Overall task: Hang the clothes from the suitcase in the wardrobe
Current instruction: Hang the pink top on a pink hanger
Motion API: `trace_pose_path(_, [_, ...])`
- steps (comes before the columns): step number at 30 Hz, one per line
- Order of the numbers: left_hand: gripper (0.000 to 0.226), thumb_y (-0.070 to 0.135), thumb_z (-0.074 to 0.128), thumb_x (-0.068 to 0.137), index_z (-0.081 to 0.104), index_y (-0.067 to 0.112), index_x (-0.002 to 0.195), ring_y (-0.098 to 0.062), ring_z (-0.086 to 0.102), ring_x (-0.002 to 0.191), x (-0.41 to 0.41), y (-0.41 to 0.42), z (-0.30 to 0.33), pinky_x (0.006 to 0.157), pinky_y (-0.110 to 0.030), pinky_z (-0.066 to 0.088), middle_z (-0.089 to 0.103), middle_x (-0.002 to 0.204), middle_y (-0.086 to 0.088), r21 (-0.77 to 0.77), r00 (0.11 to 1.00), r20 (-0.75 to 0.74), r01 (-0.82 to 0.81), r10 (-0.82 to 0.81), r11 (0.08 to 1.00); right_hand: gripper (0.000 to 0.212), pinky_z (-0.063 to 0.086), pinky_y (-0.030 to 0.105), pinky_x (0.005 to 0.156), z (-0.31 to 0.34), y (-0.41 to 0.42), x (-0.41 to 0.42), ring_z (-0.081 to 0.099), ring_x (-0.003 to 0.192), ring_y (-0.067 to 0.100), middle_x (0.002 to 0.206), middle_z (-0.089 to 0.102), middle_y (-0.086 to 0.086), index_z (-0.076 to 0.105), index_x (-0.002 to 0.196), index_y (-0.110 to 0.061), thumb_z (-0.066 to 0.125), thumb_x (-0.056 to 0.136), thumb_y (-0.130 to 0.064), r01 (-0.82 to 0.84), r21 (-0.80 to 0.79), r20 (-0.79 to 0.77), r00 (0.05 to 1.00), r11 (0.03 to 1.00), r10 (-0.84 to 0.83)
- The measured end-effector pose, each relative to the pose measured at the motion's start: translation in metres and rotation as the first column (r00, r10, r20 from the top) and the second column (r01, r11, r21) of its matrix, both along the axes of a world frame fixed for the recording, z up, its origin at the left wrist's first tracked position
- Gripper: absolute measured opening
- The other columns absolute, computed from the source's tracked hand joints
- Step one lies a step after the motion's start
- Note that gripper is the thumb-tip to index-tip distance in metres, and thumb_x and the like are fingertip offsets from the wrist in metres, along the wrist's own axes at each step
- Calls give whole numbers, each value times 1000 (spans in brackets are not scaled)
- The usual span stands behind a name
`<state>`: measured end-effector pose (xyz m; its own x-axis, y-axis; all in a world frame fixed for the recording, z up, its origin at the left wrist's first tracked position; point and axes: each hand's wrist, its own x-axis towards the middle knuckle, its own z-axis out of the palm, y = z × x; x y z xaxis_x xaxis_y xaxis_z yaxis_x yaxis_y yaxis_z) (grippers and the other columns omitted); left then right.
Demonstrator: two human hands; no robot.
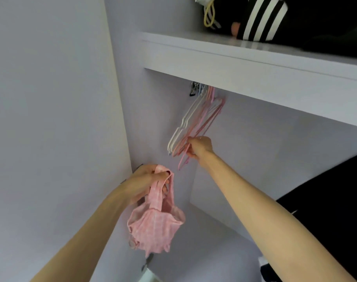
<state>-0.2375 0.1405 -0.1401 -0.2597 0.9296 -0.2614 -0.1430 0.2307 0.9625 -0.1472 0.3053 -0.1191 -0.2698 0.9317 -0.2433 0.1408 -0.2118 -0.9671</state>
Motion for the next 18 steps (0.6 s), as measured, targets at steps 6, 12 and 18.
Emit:
trace_pose_path(6, [12, -2, 54, 88, 64, 0, 82, -17, 59, 52, -4, 0, -3, 50, -23, 50, 61, 65, -11, -13, 1000, 1, 14, -14, 1000, 16, 35, 23, 43, 0, 7, 2, 41, 48, 15, 62, 43, 3, 46, 83, -11, 37, 97, -14, 143, 107, -55, 989, 984, -138])
trace_pose_path(12, [10, 0, 54, 89, 62, -2, 84, -16, 61, 55, 3, -1, 0, 53, -22, 51, 61, 68, -12, 4, 998, 5, 61, -61, 998, 34, 37, 28, 59, -3, 20, 24, 44, 66, 17, 73, 45, -3, 56, 116, -9, 30, 99, -23, 285, 235, -56, 959, 929, -279])
trace_pose_path(18, [9, 1, 55, 88, 63, -3, 90, -16, 63, 60, 12, -9, 3, 56, -22, 52, 63, 72, -12, 29, 994, -22, 105, -104, 994, 38, 47, 45, 92, 3, 14, 55, 48, 93, 21, 106, 53, 3, 47, 134, -17, 28, 101, -21, 344, 349, -21, 933, 872, -359])
